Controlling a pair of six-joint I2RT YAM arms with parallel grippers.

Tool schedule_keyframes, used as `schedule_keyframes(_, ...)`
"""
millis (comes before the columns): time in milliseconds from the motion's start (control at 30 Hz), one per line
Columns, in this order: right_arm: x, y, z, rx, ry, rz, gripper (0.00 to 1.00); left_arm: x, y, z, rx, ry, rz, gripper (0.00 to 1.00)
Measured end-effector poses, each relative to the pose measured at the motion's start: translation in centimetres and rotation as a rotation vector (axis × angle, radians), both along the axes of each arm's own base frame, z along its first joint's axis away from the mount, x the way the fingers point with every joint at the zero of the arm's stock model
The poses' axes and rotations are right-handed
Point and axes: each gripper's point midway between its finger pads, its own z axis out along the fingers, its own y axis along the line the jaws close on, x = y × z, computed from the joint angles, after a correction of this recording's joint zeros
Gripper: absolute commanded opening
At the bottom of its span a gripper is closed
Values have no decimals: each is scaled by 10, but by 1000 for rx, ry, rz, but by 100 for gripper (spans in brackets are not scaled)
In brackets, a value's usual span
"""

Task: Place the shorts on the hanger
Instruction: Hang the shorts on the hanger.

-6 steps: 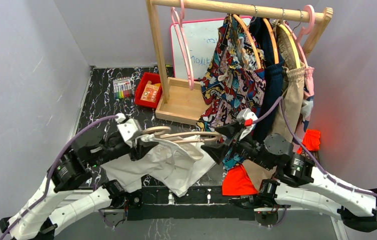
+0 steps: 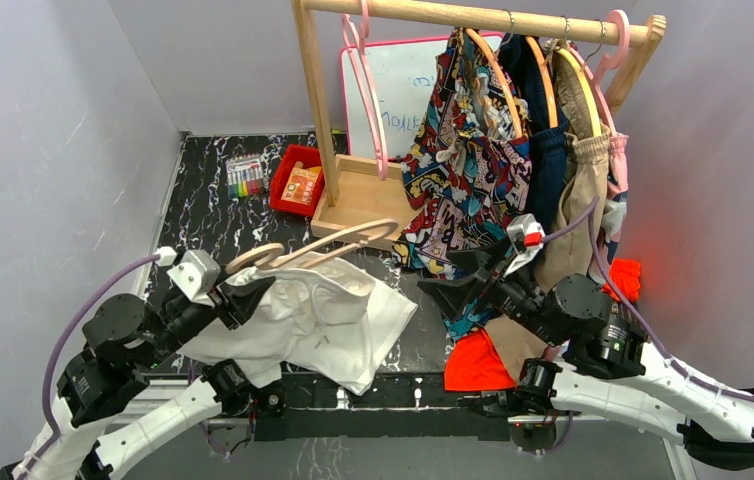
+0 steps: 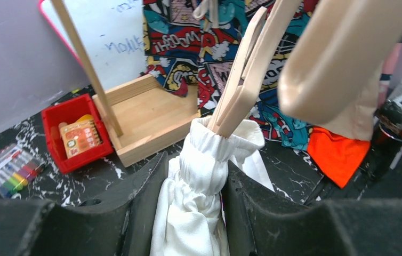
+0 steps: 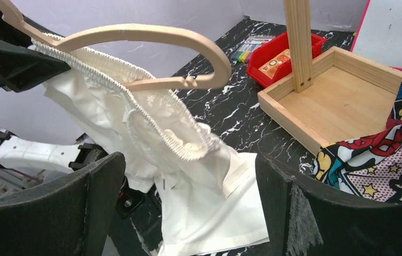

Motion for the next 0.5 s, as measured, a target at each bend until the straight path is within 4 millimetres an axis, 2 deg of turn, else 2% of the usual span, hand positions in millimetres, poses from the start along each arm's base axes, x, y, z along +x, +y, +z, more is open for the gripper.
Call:
schedule_keyframes(100, 3, 2, -4, 14, 38, -19, 98, 2, 13, -7, -27, -2, 64, 0)
schedule_keyframes(200, 10, 9, -23, -19, 86, -51, 98, 4, 19, -15, -23, 14, 94, 0)
schedule_keyframes(333, 23, 28, -61, -117, 174, -95, 97, 9, 17, -25, -21, 41, 115, 0)
schedule_keyframes(500, 34, 50, -101, -186, 283, -147, 89, 17, 11, -40, -54, 68, 140, 0)
